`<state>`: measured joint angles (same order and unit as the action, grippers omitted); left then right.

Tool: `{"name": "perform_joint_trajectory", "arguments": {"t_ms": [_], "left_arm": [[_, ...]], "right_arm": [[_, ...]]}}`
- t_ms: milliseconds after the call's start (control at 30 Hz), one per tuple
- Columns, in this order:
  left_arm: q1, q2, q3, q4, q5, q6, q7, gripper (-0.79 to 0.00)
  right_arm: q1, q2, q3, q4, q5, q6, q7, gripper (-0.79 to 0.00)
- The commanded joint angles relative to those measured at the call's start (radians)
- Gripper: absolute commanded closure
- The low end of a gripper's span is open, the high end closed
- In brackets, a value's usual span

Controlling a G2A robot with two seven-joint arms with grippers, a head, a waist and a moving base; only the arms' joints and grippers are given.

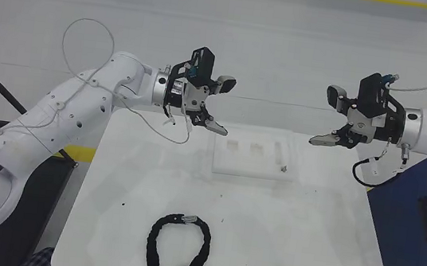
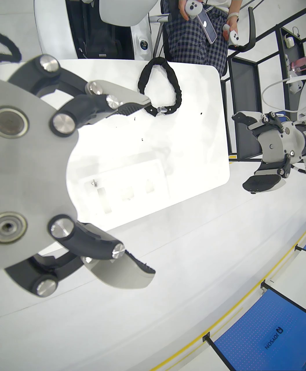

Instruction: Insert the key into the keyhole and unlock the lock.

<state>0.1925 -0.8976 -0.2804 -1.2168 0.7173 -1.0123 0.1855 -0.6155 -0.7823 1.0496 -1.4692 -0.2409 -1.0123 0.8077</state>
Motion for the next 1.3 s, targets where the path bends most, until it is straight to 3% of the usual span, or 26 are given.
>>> {"name": "perform_joint_trajectory", "arguments": {"t_ms": [0,667,1267], "left_arm": [[0.0,0.0,0.0,0.0,0.0,0.0,0.0,-0.784],[0.0,0.0,0.0,0.0,0.0,0.0,0.0,-0.785],[0.0,0.0,0.0,0.0,-0.001,0.0,0.0,-0.785]], "right_arm": [[0.0,0.0,0.0,0.0,0.0,0.0,0.0,-0.784],[0.0,0.0,0.0,0.0,0.0,0.0,0.0,-0.785],[-0.06,-0.031,-0.12,0.102,-0.077,0.201,-0.035,-0.785]]}}
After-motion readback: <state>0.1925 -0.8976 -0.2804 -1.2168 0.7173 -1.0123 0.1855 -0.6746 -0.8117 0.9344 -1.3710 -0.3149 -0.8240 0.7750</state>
